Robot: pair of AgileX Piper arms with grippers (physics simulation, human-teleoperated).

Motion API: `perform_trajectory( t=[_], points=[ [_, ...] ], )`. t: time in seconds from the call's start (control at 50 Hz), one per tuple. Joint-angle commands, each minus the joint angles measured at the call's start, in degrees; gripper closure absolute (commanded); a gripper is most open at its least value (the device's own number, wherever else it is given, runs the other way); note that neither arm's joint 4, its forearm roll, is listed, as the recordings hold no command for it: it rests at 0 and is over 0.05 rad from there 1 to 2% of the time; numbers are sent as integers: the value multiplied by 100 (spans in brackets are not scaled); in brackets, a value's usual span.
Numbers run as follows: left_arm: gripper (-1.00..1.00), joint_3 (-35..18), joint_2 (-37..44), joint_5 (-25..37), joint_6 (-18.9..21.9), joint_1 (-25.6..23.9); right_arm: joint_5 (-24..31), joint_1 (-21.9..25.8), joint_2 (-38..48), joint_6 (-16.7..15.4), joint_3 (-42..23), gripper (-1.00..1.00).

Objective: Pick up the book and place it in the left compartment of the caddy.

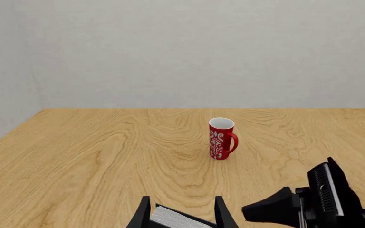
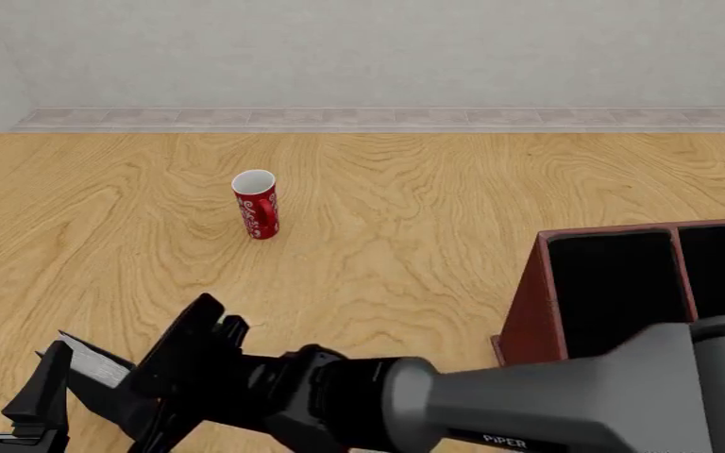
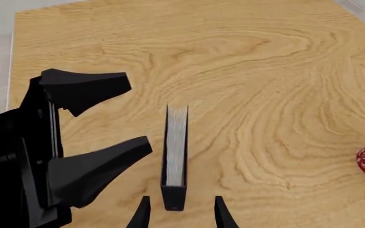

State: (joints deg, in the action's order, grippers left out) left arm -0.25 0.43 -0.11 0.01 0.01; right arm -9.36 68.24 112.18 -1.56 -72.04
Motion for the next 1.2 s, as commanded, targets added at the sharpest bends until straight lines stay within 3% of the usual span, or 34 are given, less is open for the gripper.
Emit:
perform_trajectory(
  t=[0.02,1.2],
  points=[
    [-100,0,-1,0,0,-1,9,-6,221,11,-193,-100],
    [-100,0,0,0,1,1,-8,80,932,143,-755,-100]
  ],
)
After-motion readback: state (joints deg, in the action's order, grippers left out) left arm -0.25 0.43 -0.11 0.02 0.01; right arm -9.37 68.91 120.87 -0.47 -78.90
